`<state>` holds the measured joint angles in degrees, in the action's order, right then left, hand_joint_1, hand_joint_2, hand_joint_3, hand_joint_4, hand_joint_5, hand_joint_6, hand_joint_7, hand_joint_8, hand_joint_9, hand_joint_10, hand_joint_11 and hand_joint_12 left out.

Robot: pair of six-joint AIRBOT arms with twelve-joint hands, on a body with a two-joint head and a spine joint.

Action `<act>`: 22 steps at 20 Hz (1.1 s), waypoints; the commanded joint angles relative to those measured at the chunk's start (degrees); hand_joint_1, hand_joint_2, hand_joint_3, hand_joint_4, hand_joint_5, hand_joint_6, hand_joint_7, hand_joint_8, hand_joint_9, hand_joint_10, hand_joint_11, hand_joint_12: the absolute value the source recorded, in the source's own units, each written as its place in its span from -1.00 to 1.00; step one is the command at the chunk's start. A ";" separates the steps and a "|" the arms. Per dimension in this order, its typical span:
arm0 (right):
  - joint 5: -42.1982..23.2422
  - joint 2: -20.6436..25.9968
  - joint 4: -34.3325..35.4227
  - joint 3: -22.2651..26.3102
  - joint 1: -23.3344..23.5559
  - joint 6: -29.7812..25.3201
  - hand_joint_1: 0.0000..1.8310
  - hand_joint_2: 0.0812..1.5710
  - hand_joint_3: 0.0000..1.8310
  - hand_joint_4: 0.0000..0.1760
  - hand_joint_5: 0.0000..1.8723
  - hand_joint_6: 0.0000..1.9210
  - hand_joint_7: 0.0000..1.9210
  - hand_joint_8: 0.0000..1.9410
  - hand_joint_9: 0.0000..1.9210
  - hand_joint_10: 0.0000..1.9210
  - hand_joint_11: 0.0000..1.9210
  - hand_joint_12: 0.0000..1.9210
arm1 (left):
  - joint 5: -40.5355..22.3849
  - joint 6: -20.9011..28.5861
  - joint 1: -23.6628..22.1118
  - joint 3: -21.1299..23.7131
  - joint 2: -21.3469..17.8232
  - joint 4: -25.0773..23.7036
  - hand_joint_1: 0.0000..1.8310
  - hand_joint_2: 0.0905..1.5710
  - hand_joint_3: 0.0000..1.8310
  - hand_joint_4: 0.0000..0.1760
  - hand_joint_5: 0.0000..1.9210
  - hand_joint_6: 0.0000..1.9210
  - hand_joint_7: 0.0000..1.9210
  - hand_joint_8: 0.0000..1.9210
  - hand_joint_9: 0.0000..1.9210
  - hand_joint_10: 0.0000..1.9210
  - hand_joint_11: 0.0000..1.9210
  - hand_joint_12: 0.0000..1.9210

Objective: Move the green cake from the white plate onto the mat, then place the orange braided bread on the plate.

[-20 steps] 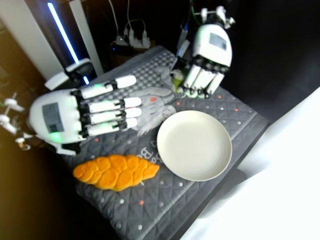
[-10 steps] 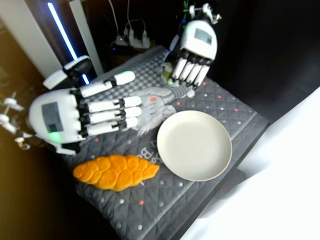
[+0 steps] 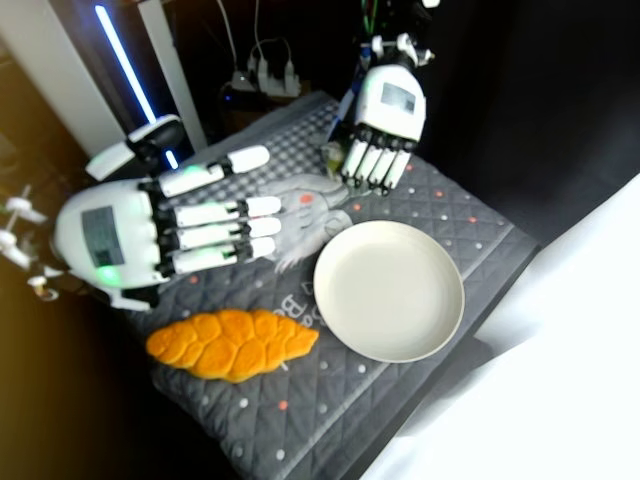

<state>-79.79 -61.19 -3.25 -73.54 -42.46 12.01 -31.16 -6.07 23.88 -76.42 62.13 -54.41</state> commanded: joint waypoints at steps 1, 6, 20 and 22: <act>-6.82 0.55 1.59 -0.12 0.29 -0.41 -0.62 -0.02 -1.00 1.00 -0.94 -1.00 -0.59 -1.00 -0.58 -1.00 -0.89 -0.07 | -4.45 0.74 -0.06 0.04 -0.20 2.25 0.22 0.17 -1.00 -1.00 -0.02 -0.54 0.10 -0.94 -0.01 -0.69 -0.39 0.06; -6.82 0.55 1.60 -0.14 0.29 -0.41 -0.64 0.04 -1.00 0.87 -0.94 -1.00 -0.54 -1.00 -0.51 -0.99 -0.94 0.11 | -4.65 1.52 0.66 0.02 -0.37 2.25 0.12 -0.04 -1.00 -1.00 -0.07 -0.99 -0.04 -1.00 -0.08 -0.88 -0.47 0.10; -6.82 0.55 1.64 -0.14 0.29 -0.41 -0.68 0.06 -0.99 0.66 -0.93 -1.00 -0.50 -0.99 -0.47 -0.99 -0.88 0.05 | -6.82 2.06 1.00 1.50 -2.30 2.82 -0.02 -0.25 -1.00 0.01 -0.49 -1.00 -0.54 -1.00 -0.50 -1.00 -0.92 0.30; -6.80 0.55 1.64 -0.14 0.29 -0.41 -0.63 0.03 -1.00 0.98 -0.98 -1.00 -0.55 -1.00 -0.53 -1.00 -0.92 0.03 | -8.24 1.72 1.00 2.20 -3.84 4.74 -0.08 -0.23 -1.00 0.26 -0.66 -1.00 -0.67 -1.00 -0.61 -1.00 -0.99 0.41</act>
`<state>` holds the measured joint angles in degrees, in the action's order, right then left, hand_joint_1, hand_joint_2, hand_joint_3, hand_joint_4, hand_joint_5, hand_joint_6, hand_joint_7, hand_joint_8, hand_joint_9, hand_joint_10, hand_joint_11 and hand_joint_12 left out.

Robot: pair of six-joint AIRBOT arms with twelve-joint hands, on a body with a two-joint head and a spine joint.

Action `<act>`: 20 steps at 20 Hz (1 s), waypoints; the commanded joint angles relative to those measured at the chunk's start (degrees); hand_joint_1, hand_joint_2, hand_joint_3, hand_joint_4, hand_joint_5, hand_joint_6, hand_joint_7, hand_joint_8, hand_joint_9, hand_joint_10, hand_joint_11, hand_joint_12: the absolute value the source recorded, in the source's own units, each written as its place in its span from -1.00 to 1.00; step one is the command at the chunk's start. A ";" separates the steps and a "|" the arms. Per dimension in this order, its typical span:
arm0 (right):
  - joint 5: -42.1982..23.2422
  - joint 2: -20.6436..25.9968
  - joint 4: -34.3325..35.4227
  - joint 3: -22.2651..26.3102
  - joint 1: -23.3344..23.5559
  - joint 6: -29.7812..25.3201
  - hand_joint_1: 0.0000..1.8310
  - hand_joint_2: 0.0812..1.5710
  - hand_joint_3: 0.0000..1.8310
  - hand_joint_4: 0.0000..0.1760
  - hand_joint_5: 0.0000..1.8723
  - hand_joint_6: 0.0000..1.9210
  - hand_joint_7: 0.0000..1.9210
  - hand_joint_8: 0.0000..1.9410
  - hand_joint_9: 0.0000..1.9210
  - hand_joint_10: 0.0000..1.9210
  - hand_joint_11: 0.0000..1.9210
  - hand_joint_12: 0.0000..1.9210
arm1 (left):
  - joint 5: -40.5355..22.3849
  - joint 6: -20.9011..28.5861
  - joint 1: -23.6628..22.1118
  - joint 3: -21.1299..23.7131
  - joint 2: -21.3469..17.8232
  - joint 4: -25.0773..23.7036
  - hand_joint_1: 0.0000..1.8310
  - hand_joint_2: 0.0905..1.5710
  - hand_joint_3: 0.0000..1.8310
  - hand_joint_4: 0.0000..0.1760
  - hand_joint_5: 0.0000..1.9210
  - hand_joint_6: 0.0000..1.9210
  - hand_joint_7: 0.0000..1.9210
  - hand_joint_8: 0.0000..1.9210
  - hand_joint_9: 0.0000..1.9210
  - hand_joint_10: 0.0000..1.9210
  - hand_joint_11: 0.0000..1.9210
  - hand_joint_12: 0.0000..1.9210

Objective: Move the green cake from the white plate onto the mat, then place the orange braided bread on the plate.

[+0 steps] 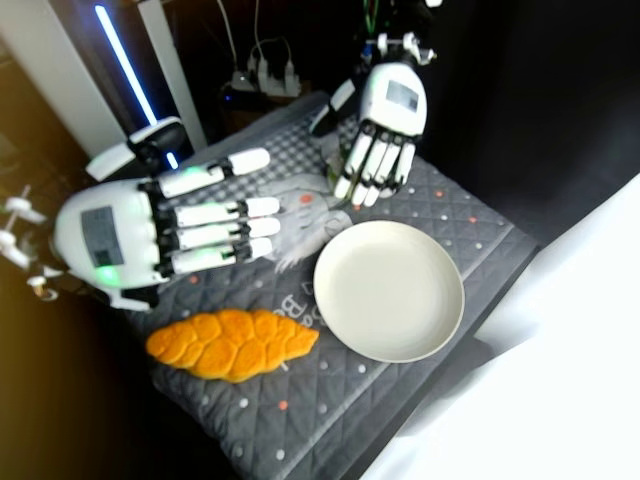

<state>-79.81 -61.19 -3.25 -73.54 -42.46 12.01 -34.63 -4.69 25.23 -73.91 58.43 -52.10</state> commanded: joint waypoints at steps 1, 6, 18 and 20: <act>-6.76 0.55 1.60 -0.14 0.29 -0.41 -0.60 0.01 -1.00 1.00 -1.00 -1.00 -0.60 -1.00 -0.56 -1.00 -0.91 -0.01 | -5.43 -0.82 -0.36 0.36 -1.28 4.03 -0.09 -0.20 -0.99 0.35 -0.71 -1.00 -0.74 -1.00 -0.72 -0.99 -1.00 0.20; -6.61 0.88 1.46 -0.50 0.29 0.28 -0.33 -0.15 -0.99 1.00 -1.00 -1.00 -0.76 -1.00 -0.71 -1.00 -1.00 -0.26 | -10.43 -9.02 2.74 3.52 -5.35 15.04 -0.01 -0.20 -1.00 0.87 -0.92 -1.00 -0.81 -1.00 -0.83 -1.00 -0.96 -0.77; 6.60 7.32 -2.44 -4.42 0.52 1.58 -0.45 -0.07 -1.00 1.00 -1.00 -1.00 -0.79 -1.00 -0.75 -1.00 -1.00 -0.31 | -10.10 -17.86 2.82 3.88 -6.23 21.31 -0.13 -0.11 -1.00 0.09 -0.83 -1.00 -0.76 -1.00 -0.77 -0.99 -1.00 -0.39; 9.00 7.46 -2.95 -5.46 0.92 1.58 -0.32 -0.14 -1.00 1.00 -0.97 -1.00 -0.75 -1.00 -0.76 -1.00 -1.00 -0.14 | -9.75 -19.47 2.18 3.92 -6.00 21.81 -0.16 -0.08 -0.99 -0.08 -0.82 -1.00 -0.74 -1.00 -0.76 -0.99 -1.00 -0.35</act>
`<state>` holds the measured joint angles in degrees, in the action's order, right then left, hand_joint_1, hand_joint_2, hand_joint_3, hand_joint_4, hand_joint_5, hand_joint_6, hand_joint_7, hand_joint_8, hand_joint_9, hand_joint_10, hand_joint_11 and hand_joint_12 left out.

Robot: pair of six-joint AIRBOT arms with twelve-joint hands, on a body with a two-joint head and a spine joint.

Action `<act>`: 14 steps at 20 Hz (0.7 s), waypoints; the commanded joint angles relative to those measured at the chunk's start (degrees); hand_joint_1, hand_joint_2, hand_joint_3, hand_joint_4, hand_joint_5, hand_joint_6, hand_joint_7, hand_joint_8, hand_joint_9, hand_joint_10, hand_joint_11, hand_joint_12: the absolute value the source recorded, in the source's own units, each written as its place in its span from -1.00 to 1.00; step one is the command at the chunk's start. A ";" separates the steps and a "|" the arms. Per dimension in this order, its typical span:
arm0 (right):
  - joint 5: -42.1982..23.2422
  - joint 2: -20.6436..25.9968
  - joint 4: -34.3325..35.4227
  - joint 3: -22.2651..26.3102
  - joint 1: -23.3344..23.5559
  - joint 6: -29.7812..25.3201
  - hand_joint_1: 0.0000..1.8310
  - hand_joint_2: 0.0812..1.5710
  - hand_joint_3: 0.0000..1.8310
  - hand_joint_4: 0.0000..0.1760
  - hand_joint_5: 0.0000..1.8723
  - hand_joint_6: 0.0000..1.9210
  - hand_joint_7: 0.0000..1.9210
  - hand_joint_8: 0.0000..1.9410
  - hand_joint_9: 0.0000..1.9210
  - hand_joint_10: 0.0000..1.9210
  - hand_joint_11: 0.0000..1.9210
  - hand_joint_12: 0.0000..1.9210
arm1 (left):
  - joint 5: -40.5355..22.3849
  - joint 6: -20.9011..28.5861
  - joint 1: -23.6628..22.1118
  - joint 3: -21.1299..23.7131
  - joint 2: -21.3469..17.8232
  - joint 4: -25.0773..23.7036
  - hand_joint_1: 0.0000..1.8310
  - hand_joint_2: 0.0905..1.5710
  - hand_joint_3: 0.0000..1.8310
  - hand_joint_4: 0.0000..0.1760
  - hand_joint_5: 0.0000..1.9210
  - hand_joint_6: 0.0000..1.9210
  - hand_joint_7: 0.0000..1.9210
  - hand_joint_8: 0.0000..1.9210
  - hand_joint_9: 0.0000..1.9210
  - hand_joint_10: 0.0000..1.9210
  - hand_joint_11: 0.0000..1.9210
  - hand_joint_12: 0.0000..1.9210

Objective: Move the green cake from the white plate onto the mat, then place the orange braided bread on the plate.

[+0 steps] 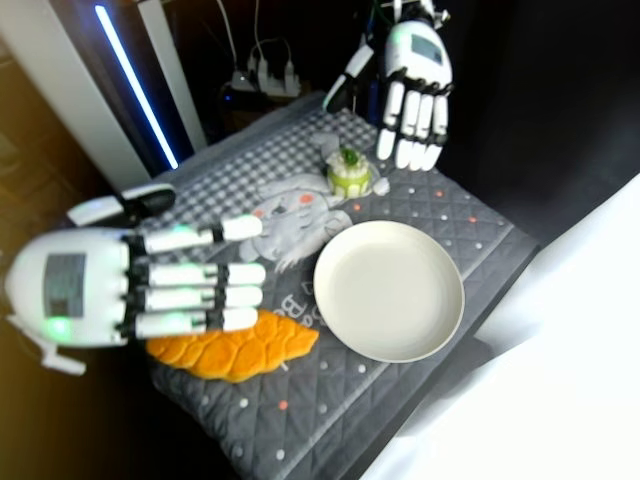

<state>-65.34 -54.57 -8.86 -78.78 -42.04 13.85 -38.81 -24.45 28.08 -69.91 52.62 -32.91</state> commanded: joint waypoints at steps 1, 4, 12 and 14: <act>-4.32 0.85 2.22 -0.66 1.01 -0.26 -0.32 -0.14 -1.00 1.00 -0.97 -1.00 -0.75 -1.00 -0.76 -1.00 -1.00 -0.14 | -5.60 -0.78 -0.78 -0.01 -0.14 3.41 -0.16 -0.08 -0.99 -0.08 -0.82 -1.00 -0.74 -1.00 -0.76 -0.99 -1.00 -0.35; 5.68 0.05 -8.70 -0.75 12.08 -0.26 -0.34 -0.15 -1.00 1.00 -0.99 -1.00 -0.76 -1.00 -0.76 -1.00 -1.00 0.08 | -8.27 -3.73 0.40 1.14 -2.30 7.32 -0.22 -0.06 -1.00 0.13 -0.85 -1.00 -0.75 -1.00 -0.76 -1.00 -1.00 -0.65; 13.31 -0.66 -12.75 -2.38 14.61 -0.26 -0.29 -0.20 -1.00 0.72 -0.95 -1.00 -0.83 -1.00 -0.80 -0.99 -1.00 -0.03 | -11.67 -11.72 1.55 3.76 -5.07 13.45 -0.18 -0.10 -1.00 0.05 -0.83 -1.00 -0.77 -1.00 -0.76 -0.99 -1.00 -0.39; 14.71 -0.97 -12.81 -3.10 14.61 -0.26 -0.29 -0.18 -1.00 0.40 -0.94 -1.00 -0.85 -1.00 -0.79 -1.00 -1.00 -0.09 | -11.57 -11.75 1.58 4.00 -5.27 13.44 -0.20 -0.11 -1.00 0.14 -0.82 -1.00 -0.77 -1.00 -0.75 -1.00 -1.00 -0.34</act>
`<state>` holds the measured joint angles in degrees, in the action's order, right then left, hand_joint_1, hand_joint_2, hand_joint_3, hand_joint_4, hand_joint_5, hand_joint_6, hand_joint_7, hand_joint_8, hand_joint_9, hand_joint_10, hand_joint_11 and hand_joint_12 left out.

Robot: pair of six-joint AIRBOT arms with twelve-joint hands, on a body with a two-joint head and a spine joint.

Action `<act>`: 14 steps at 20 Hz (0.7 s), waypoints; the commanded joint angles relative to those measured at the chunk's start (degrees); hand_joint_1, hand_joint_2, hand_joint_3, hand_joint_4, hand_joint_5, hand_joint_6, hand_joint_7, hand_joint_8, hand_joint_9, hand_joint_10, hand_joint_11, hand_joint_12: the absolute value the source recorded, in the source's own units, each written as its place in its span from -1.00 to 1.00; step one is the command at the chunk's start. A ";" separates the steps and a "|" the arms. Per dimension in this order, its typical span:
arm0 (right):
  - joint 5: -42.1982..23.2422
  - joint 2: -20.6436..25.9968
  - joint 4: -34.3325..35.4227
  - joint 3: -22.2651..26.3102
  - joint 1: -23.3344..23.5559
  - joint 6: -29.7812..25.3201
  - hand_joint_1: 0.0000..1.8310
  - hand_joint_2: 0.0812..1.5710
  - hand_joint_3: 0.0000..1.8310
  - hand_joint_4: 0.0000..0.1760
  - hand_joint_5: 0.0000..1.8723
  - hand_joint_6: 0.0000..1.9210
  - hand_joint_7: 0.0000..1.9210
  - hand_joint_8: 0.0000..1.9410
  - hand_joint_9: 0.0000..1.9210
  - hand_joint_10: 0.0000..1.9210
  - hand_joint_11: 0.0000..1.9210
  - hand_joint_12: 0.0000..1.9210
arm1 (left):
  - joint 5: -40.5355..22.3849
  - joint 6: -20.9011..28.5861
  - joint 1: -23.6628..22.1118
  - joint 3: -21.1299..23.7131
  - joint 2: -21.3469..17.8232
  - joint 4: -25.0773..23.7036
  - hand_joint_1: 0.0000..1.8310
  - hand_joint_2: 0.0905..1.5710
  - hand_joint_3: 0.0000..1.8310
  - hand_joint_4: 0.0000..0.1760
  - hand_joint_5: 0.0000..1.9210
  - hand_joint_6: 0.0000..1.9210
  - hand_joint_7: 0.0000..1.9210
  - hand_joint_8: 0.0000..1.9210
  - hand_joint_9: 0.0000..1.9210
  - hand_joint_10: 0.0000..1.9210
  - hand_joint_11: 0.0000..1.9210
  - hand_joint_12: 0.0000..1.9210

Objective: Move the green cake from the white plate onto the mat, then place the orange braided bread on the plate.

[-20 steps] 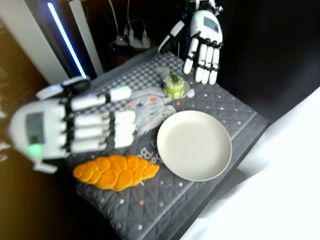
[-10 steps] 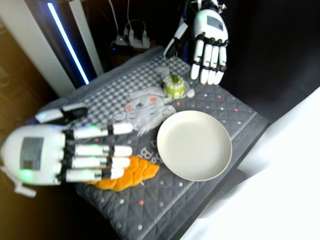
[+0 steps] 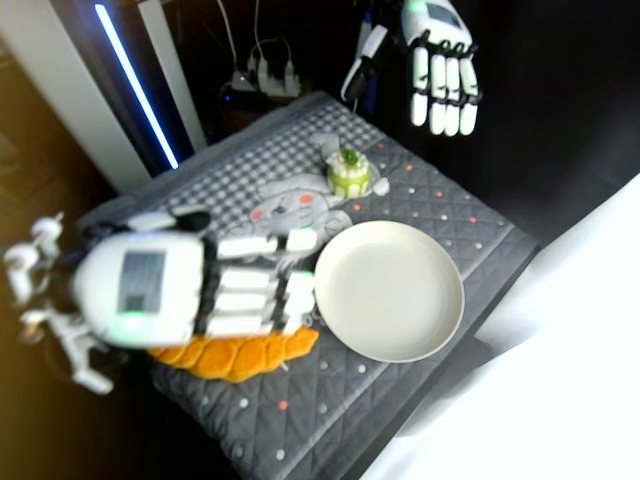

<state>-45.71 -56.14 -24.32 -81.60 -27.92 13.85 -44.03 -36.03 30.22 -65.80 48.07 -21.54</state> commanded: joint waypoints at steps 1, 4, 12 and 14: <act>-4.11 0.30 2.67 -0.74 0.49 -0.26 -0.29 -0.18 -1.00 0.40 -0.94 -1.00 -0.85 -1.00 -0.79 -1.00 -1.00 -0.09 | -6.41 -0.24 -0.47 -0.07 -0.70 2.08 -0.20 -0.11 -1.00 0.14 -0.82 -1.00 -0.77 -1.00 -0.75 -1.00 -1.00 -0.34; -1.94 -0.76 2.70 -1.95 0.49 -0.26 -0.40 -0.20 -1.00 0.46 -0.91 -1.00 -0.71 -1.00 -0.65 -0.99 -0.99 0.10 | -6.68 -0.24 -0.37 0.06 -0.68 2.30 -0.15 -0.11 -1.00 -0.18 -0.82 -1.00 -0.74 -1.00 -0.74 -1.00 -1.00 -0.36; 3.70 -3.39 1.68 -4.38 0.48 -0.26 -0.48 -0.22 -1.00 0.35 -0.89 -1.00 -0.74 -1.00 -0.71 -1.00 -1.00 -0.03 | -7.55 -0.21 -0.09 0.41 -1.14 2.38 -0.19 -0.08 -1.00 -0.18 -0.82 -1.00 -0.74 -0.99 -0.73 -0.99 -1.00 -0.31; 5.47 -4.37 1.27 -5.40 0.48 -0.27 -0.51 -0.24 -1.00 0.49 -0.90 -1.00 -0.71 -1.00 -0.69 -0.99 -1.00 0.16 | -7.55 -0.21 0.05 0.60 -1.31 2.29 -0.22 -0.05 -0.99 -0.29 -0.81 -0.99 -0.71 -0.99 -0.70 -0.98 -1.00 -0.28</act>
<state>-35.66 -61.23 -25.15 -86.70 -27.92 13.82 -45.15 -36.25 30.68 -65.17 47.40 -21.21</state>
